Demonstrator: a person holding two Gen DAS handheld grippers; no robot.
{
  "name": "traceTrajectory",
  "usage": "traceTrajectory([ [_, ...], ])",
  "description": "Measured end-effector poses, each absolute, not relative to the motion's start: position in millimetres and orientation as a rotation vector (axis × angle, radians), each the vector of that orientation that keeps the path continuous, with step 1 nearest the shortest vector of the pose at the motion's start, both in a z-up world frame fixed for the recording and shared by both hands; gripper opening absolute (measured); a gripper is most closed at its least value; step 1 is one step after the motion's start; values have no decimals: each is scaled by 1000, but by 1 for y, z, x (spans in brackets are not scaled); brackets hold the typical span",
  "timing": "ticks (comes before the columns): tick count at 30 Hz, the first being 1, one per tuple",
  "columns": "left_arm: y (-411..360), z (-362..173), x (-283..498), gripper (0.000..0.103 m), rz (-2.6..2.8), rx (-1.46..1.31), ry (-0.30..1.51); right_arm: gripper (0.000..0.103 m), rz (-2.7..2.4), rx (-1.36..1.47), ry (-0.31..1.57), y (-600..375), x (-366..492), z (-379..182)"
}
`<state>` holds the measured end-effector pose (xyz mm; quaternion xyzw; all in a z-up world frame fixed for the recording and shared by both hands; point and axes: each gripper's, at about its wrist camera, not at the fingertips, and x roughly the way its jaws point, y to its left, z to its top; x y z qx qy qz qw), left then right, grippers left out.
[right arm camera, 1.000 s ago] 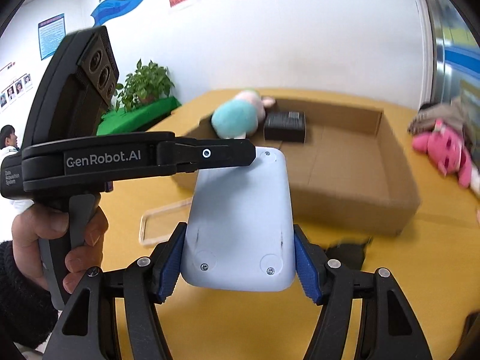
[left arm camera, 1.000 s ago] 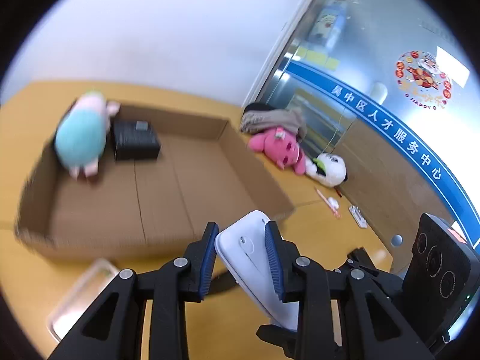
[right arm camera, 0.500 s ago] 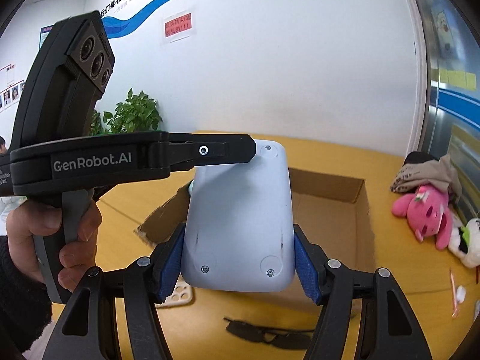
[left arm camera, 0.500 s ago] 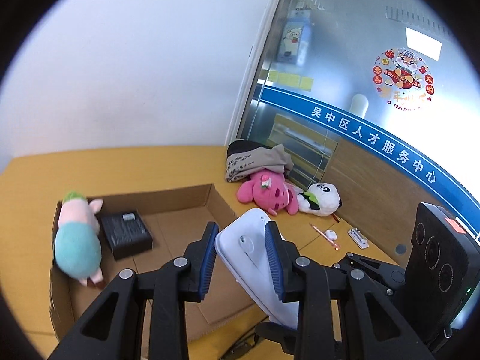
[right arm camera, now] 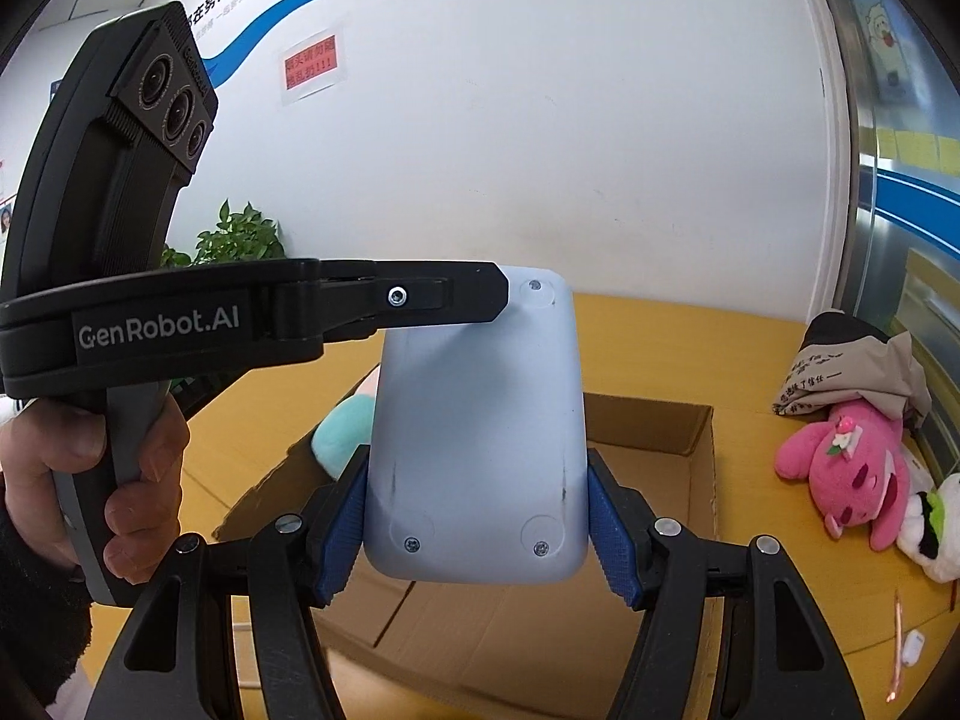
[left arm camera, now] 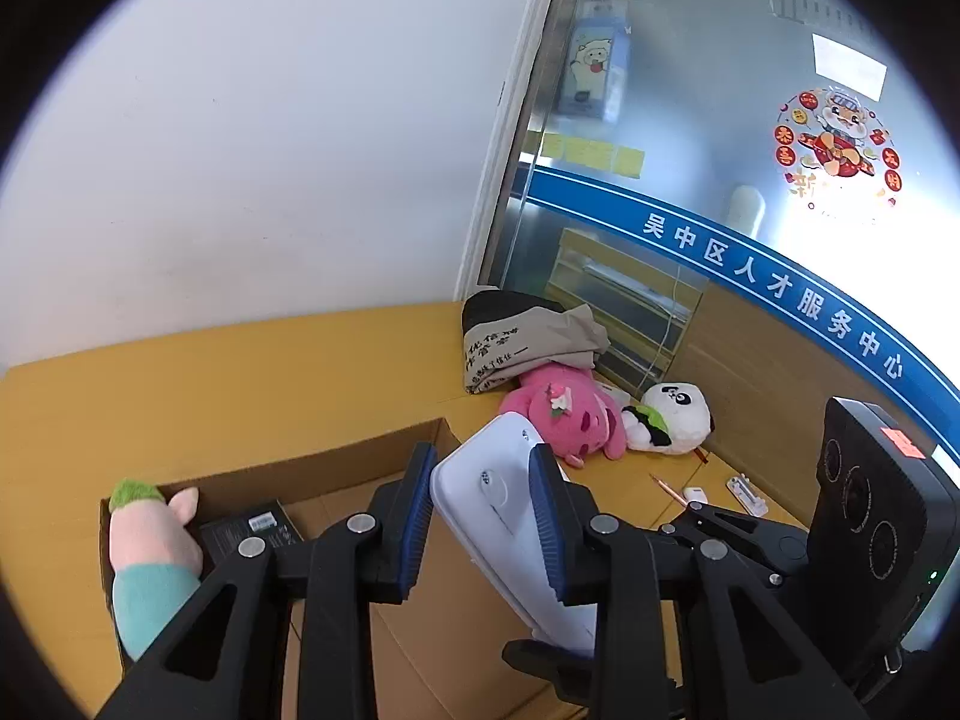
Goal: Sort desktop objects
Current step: 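Lift the white device with both grippers and carry it over the box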
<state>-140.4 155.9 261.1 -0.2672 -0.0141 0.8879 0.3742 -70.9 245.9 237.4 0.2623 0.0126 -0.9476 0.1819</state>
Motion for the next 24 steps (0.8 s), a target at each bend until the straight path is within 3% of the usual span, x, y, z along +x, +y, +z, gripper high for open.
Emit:
traceTrajectory([
  [14, 188, 230, -264, 30, 2258, -805, 2, 70, -2652, 868, -26, 272, -194, 213],
  [24, 216, 142, -341, 29, 2199, -1030, 26, 70, -2588, 1123, -137, 281, -284, 127],
])
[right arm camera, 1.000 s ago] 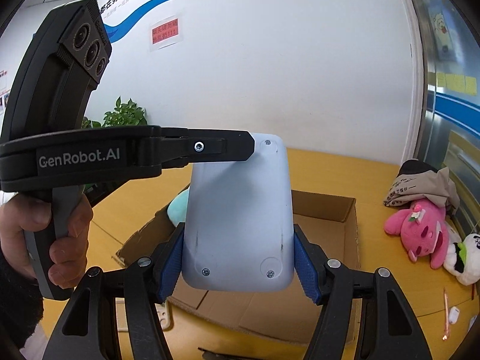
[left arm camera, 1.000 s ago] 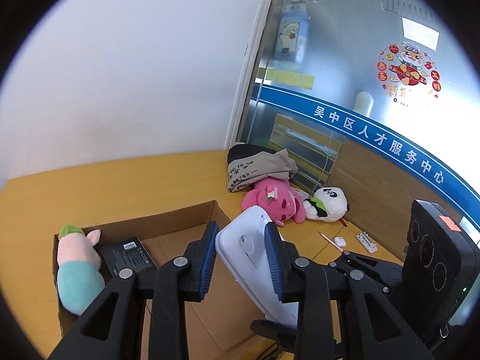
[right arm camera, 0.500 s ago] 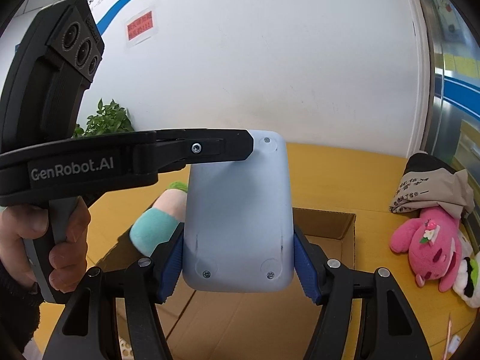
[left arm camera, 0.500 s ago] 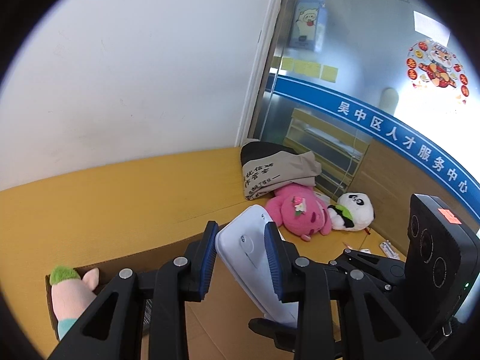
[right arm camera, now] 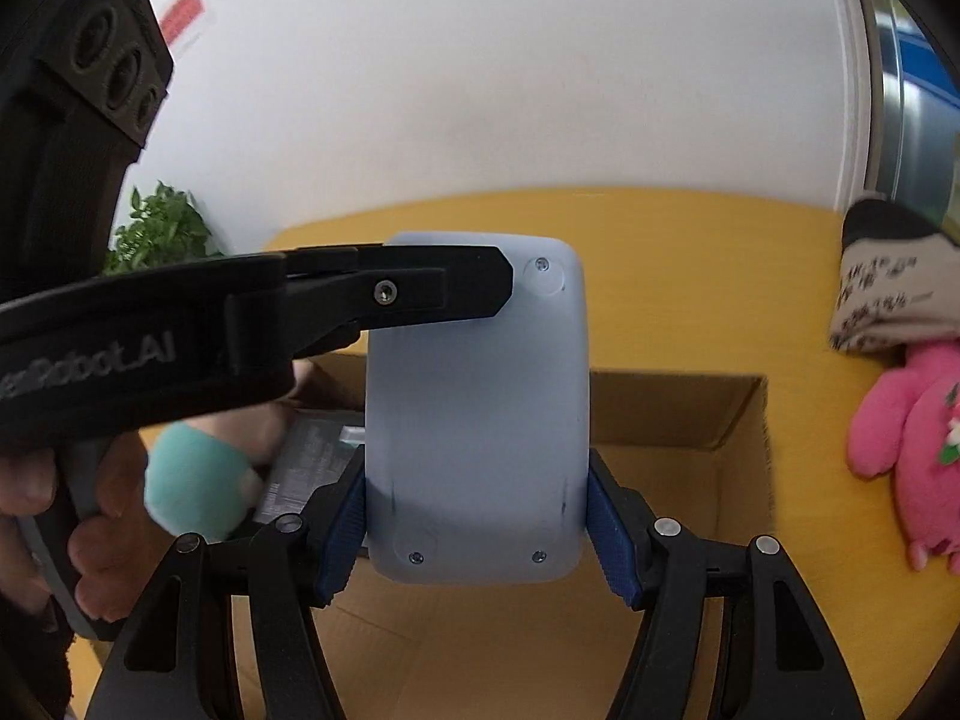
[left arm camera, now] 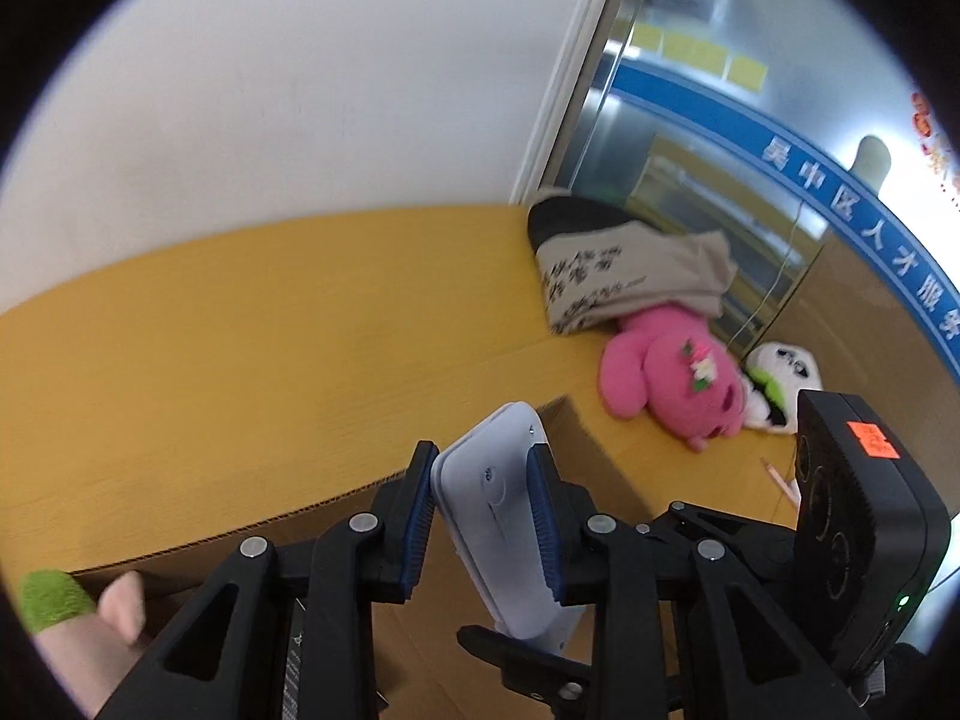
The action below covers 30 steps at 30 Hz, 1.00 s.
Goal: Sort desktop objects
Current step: 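Lift the white device with both grippers and carry it over the box, then lower the white device next to the black box and open both grippers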
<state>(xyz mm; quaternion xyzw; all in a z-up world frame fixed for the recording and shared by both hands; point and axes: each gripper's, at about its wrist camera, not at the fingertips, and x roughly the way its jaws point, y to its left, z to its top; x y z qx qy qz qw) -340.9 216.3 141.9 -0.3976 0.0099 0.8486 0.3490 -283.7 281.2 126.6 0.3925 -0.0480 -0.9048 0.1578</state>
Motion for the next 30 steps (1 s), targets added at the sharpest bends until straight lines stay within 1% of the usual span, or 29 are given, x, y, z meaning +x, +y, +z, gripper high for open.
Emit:
traceTrajectory([
  [4, 224, 96, -359, 29, 2160, -1151, 59, 70, -2532, 1251, -200, 283, -303, 82],
  [7, 225, 74, -366, 30, 2130, -1218, 50, 70, -2483, 1351, -225, 283, -313, 56],
  [10, 226, 59, -377, 32, 2134, -1281, 21, 70, -2469, 1421, -216, 281, -318, 45],
  [12, 227, 51, -382, 35, 2158, -1327, 32, 71, -2462, 1449, -212, 280, -320, 41],
  [14, 230, 44, -384, 34, 2178, -1377, 58, 72, -2453, 1459, -223, 280, -320, 39],
  [15, 230, 43, -384, 33, 2185, -1402, 69, 75, -2456, 1453, -230, 280, -320, 39],
  [16, 227, 44, -383, 33, 2187, -1414, 66, 83, -2446, 1451, -251, 281, -319, 39],
  [18, 222, 54, -378, 34, 2199, -1400, 52, 91, -2439, 1455, -284, 283, -315, 40],
  [21, 210, 90, -359, 36, 2252, -1310, 36, 93, -2473, 1443, -246, 284, -300, 55],
  [23, 195, 121, -338, 45, 2317, -1235, 8, 96, -2522, 1409, -215, 287, -280, 78],
  [25, 175, 155, -304, 69, 2442, -1132, -2, 100, -2548, 1365, -242, 290, -254, 98],
  [27, 152, 182, -264, 80, 2555, -1003, 5, 103, -2572, 1282, -245, 291, -218, 123],
  [28, 140, 197, -231, 81, 2605, -909, 13, 103, -2586, 1241, -226, 291, -200, 134],
  [29, 136, 203, -216, 81, 2621, -869, 20, 103, -2611, 1173, -197, 290, -172, 148],
  [30, 133, 210, -194, 81, 2632, -833, 26, 103, -2628, 1139, -187, 290, -164, 153],
])
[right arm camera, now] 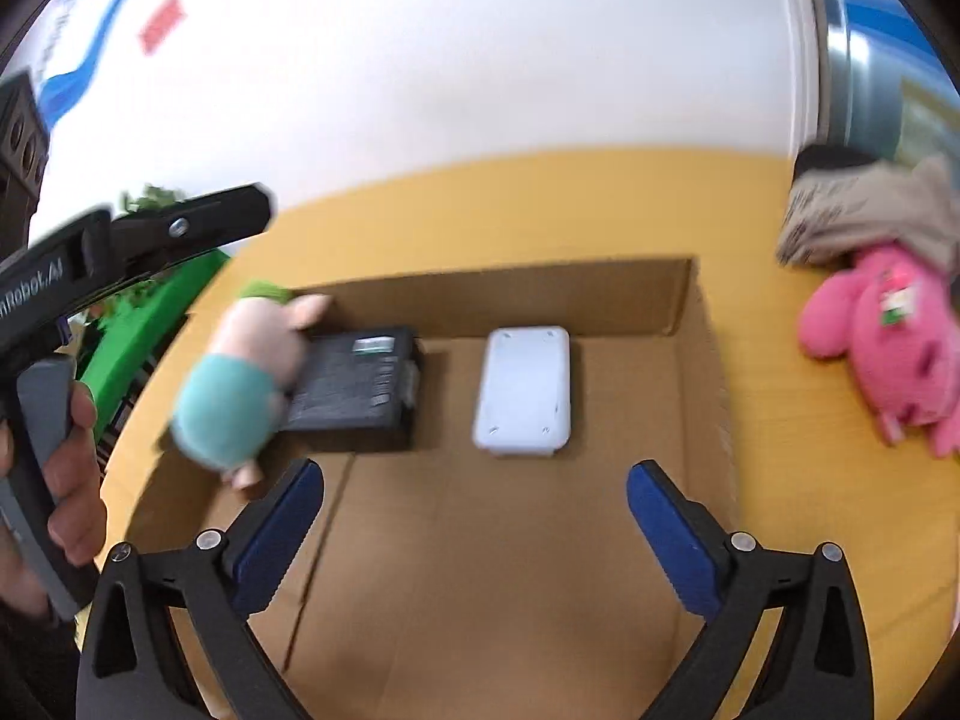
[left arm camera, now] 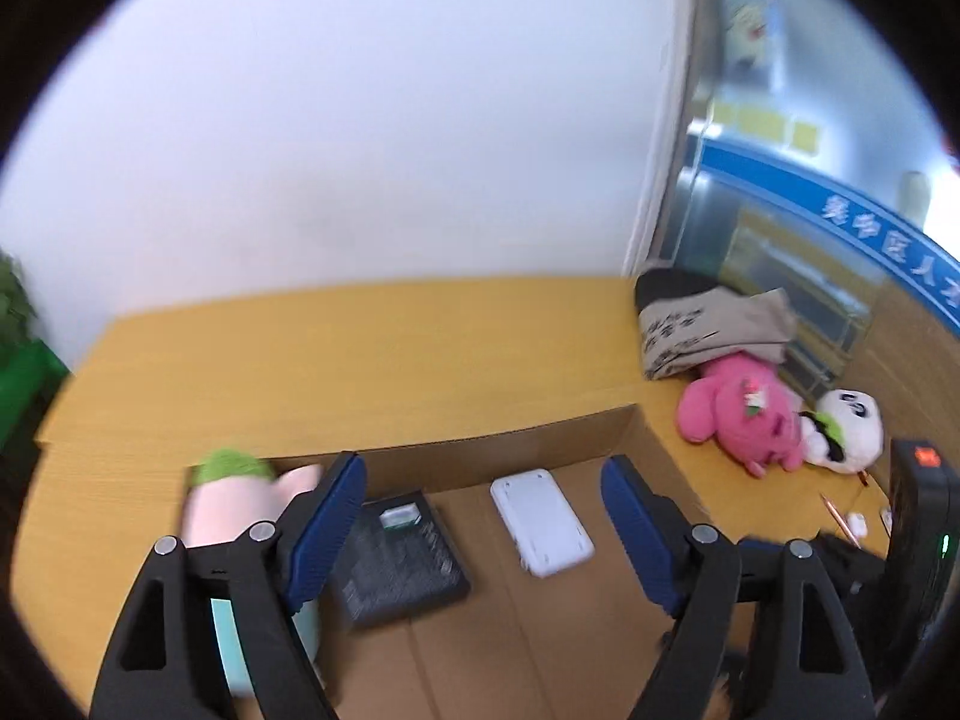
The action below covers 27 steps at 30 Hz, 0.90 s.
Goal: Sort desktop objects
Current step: 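Lower the white device next to the black box and open both grippers, then move both tools out of the box to the black sunglasses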
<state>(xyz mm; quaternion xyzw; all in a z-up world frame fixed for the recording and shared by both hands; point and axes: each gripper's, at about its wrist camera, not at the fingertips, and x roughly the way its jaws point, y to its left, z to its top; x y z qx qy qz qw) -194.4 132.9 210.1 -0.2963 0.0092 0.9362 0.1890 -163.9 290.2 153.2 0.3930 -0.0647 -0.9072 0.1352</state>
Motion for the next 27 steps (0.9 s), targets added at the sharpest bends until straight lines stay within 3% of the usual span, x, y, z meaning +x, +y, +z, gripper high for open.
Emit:
traceTrajectory([
  [3, 107, 221, -122, 78, 2695, -771, -3, 102, -2693, 1027, -157, 295, -107, 171],
  [4, 98, 222, -101, 59, 2714, -737, -17, 95, -2703, 1002, -148, 295, -99, 176],
  [5, 96, 222, -87, 36, 2721, -715, -19, 85, -2720, 965, -121, 294, -81, 175],
  [6, 90, 220, -71, 4, 2712, -716, -9, 50, -2736, 944, -81, 292, -72, 175],
  [7, 87, 216, -57, 6, 2692, -751, -14, 25, -2744, 942, -31, 283, -56, 179],
  [8, 82, 213, -48, 6, 2680, -767, -41, 24, -2743, 941, -2, 275, -43, 182],
  [9, 76, 209, -36, 6, 2673, -776, -72, 24, -2739, 940, 8, 275, -35, 181],
  [11, 68, 205, -15, 22, 2668, -766, -100, 38, -2707, 945, 28, 269, -16, 178],
  [12, 66, 203, -8, 55, 2663, -763, -108, 77, -2692, 942, 37, 266, -9, 178],
  [13, 63, 202, 1, 87, 2669, -755, -108, 103, -2703, 933, 58, 262, 1, 180],
  [27, 62, 191, 46, 88, 2671, -679, -58, 103, -2697, 879, 84, 265, 50, 180],
])
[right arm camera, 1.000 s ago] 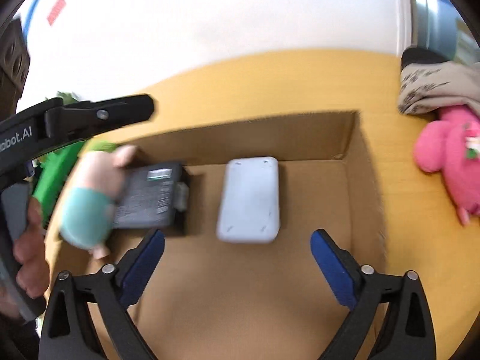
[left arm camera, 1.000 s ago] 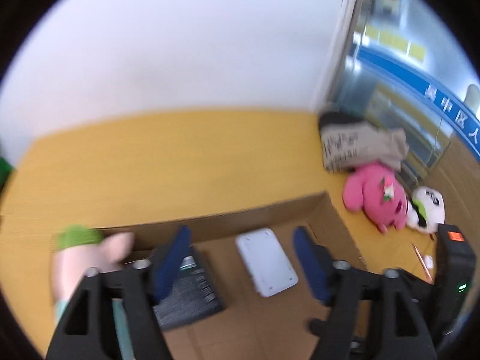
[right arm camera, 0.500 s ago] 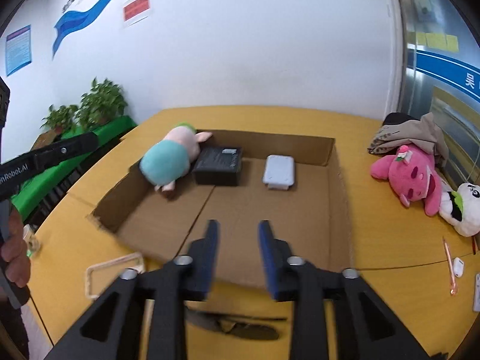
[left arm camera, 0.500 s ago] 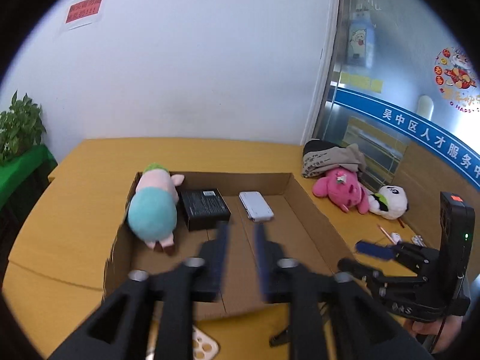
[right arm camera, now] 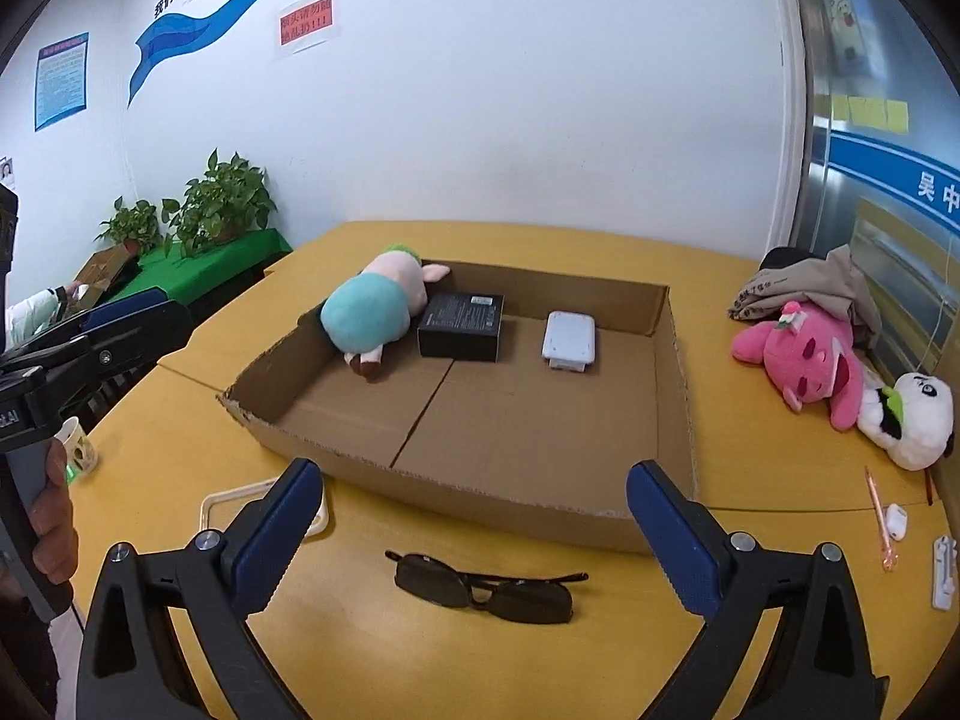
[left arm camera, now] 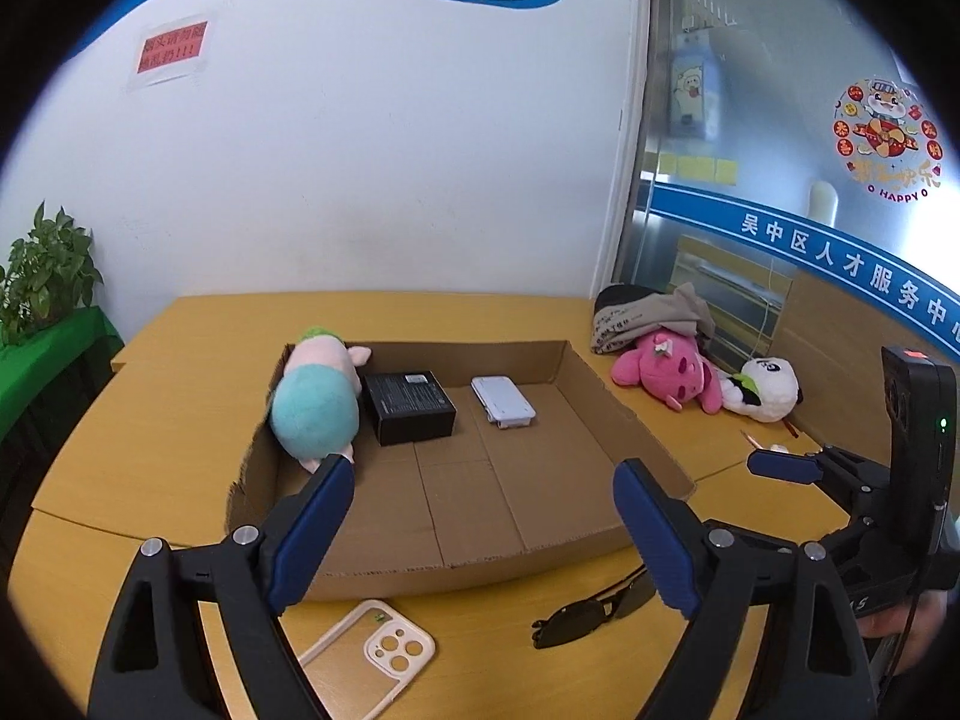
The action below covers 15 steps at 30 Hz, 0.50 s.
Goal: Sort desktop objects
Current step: 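Move both tools out of the box to the black sunglasses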
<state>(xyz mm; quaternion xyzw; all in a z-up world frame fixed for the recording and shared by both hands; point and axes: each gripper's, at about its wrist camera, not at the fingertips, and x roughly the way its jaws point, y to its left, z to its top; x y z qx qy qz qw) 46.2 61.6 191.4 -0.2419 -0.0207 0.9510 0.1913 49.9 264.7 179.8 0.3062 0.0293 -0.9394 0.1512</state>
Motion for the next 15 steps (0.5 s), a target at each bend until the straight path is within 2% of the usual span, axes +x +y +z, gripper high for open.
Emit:
traceTrajectory([
  [10, 77, 78, 23, 88, 2411, -990, -143, 103, -2446, 1082, -22, 333, 34, 81],
  [15, 79, 48, 21, 88, 2344, -1083, -211, 103, -2314, 1206, -92, 344, 2, 32],
])
